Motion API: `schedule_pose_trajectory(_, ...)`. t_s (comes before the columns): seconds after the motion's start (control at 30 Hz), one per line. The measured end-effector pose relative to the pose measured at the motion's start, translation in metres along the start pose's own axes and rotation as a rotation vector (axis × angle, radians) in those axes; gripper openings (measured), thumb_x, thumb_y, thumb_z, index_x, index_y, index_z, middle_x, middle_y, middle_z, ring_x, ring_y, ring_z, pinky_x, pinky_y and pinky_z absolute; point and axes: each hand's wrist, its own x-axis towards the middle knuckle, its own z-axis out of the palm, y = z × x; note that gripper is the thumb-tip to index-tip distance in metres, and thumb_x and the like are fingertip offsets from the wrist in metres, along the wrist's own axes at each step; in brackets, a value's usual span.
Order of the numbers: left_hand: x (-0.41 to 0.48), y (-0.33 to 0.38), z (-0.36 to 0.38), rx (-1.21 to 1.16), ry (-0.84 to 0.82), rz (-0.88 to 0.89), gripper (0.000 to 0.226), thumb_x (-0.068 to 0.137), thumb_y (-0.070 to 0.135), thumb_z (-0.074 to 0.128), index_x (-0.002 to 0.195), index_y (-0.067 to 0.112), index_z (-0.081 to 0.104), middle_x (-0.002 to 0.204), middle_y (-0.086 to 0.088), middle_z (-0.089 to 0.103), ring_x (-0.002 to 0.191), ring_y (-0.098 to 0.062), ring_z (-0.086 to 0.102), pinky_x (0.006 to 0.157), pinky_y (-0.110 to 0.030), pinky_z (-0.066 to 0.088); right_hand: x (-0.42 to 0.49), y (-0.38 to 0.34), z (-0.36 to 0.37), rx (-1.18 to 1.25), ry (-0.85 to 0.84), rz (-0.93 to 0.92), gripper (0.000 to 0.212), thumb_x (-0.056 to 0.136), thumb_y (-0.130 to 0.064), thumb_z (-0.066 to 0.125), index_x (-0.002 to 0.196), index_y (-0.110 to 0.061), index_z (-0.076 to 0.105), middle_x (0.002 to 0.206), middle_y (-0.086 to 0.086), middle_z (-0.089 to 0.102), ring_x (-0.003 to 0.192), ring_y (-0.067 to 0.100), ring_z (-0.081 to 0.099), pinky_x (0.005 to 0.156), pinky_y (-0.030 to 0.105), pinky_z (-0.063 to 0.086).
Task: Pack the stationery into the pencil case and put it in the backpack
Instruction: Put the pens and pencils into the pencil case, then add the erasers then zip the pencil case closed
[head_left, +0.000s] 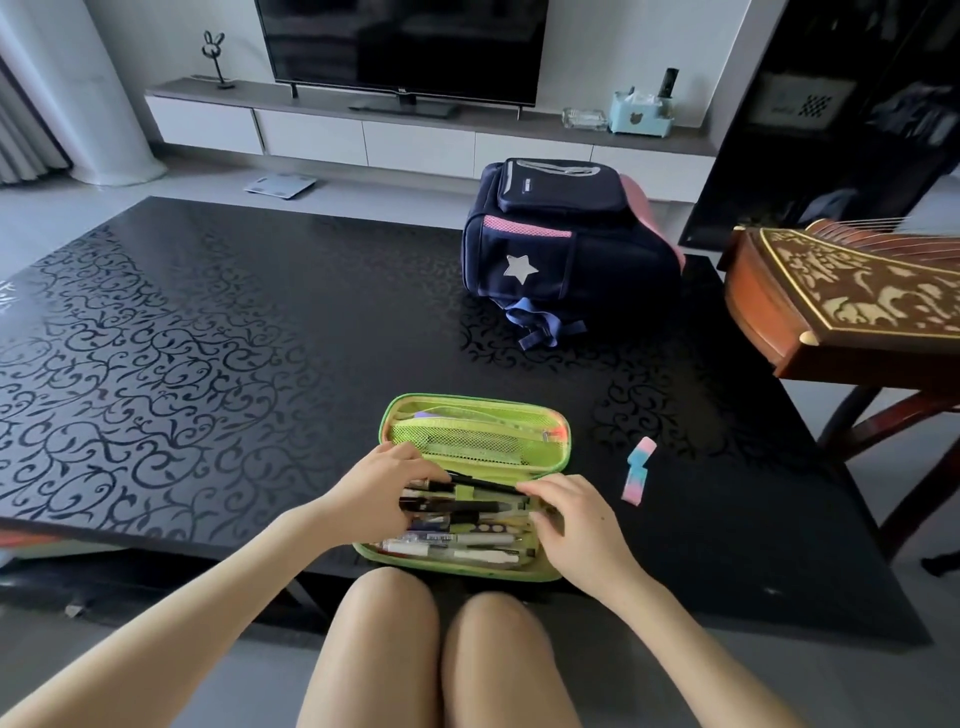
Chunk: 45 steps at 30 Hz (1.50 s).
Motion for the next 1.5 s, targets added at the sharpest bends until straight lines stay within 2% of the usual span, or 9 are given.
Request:
schedule_pose_trajectory(0.2, 0.007, 0.007, -0.002, 0.009, 0.057, 0.034, 0.048, 0.076, 0.025, 0.042, 0.122, 0.026, 0.057, 0.127, 0.009, 0.053, 0.116, -0.018, 0.043, 0.100, -0.035, 0.033, -0.005, -0.003, 0.003, 0.015, -0.027, 0.001, 0.029, 0.089, -0.007, 0.053, 0.113, -0.016, 0.066, 0.111, -0.006, 0.065, 0.108, 0.008, 0.052, 0.090, 0.011, 0.032)
schedule_pose_trajectory(0.5, 0.003, -0.009, 0.007, 0.006, 0.207, 0.024, 0.014, 0.085, 0.012, 0.061, 0.091, 0.021, 0.069, 0.090, 0.005, 0.067, 0.086, -0.022, 0.056, 0.081, -0.040, 0.046, 0.035, -0.009, 0.010, -0.106, -0.056, 0.128, 0.023, 0.090, -0.023, 0.058, 0.110, -0.016, 0.066, 0.104, -0.002, 0.062, 0.099, 0.015, 0.054, 0.080, 0.021, 0.040)
schedule_pose_trajectory(0.73, -0.009, -0.024, 0.000, 0.030, 0.275, -0.053, 0.010, 0.082, 0.018, 0.064, 0.088, 0.021, 0.071, 0.096, 0.001, 0.064, 0.092, -0.026, 0.054, 0.083, -0.044, 0.046, 0.052, -0.024, 0.011, -0.067, -0.220, 0.098, 0.022, 0.092, -0.025, 0.053, 0.108, -0.022, 0.068, 0.102, -0.003, 0.061, 0.100, 0.015, 0.051, 0.076, 0.025, 0.038)
schedule_pose_trajectory(0.83, -0.009, -0.011, 0.005, 0.074, 0.297, 0.062, 0.031, 0.085, 0.038, 0.049, 0.098, 0.020, 0.070, 0.103, 0.000, 0.069, 0.097, -0.027, 0.061, 0.087, -0.041, 0.051, 0.042, -0.014, -0.001, -0.085, -0.139, 0.106, 0.022, 0.092, -0.027, 0.051, 0.105, -0.025, 0.069, 0.104, -0.006, 0.064, 0.099, 0.012, 0.053, 0.078, 0.028, 0.046)
schedule_pose_trajectory(0.97, -0.005, 0.008, 0.024, 0.074, 0.107, 0.097, 0.069, 0.085, 0.066, 0.015, 0.129, 0.026, 0.051, 0.136, 0.011, 0.050, 0.136, -0.020, 0.031, 0.106, -0.035, 0.033, 0.024, 0.021, -0.029, -0.279, 0.261, 0.396, 0.030, 0.090, -0.036, 0.053, 0.114, -0.021, 0.062, 0.103, -0.001, 0.063, 0.090, 0.018, 0.058, 0.066, 0.031, 0.049)
schedule_pose_trajectory(1.1, -0.006, 0.011, 0.033, 0.149, 0.098, 0.121, 0.082, 0.080, 0.063, -0.010, 0.136, 0.029, 0.040, 0.145, 0.015, 0.035, 0.140, -0.021, 0.016, 0.112, -0.039, 0.016, 0.015, 0.059, -0.038, -0.427, 0.063, 0.638, 0.052, 0.088, -0.048, 0.052, 0.128, -0.015, 0.042, 0.111, 0.009, 0.058, 0.097, 0.027, 0.057, 0.068, 0.031, 0.042)
schedule_pose_trajectory(1.2, -0.011, 0.012, 0.032, 0.163, 0.062, 0.108, 0.078, 0.078, 0.061, -0.010, 0.139, 0.034, 0.031, 0.149, 0.016, 0.023, 0.140, -0.013, 0.002, 0.109, -0.029, -0.002, 0.014, 0.067, -0.030, -0.254, 0.019, 0.629, 0.044, 0.089, -0.029, 0.056, 0.128, -0.012, 0.045, 0.108, 0.008, 0.059, 0.097, 0.025, 0.056, 0.071, 0.030, 0.041)
schedule_pose_trajectory(1.37, -0.016, 0.018, 0.031, 0.235, 0.081, 0.119, 0.069, 0.084, 0.063, -0.006, 0.141, 0.039, 0.025, 0.152, 0.000, 0.020, 0.142, -0.033, 0.007, 0.109, -0.044, -0.003, 0.003, 0.032, -0.031, -0.078, 0.158, 0.514, 0.023, 0.082, -0.015, 0.058, 0.104, -0.012, 0.059, 0.068, 0.000, 0.056, 0.066, 0.017, 0.055, 0.059, 0.028, 0.042)
schedule_pose_trajectory(1.5, -0.006, 0.028, 0.034, 0.228, 0.082, 0.160, 0.075, 0.082, 0.065, -0.009, 0.140, 0.036, 0.027, 0.153, 0.002, 0.017, 0.142, -0.030, 0.002, 0.110, -0.043, -0.011, -0.019, -0.001, -0.017, -0.212, 0.151, 0.320, 0.020, 0.080, -0.010, 0.057, 0.101, -0.011, 0.058, 0.082, 0.001, 0.054, 0.066, 0.018, 0.051, 0.059, 0.028, 0.041)
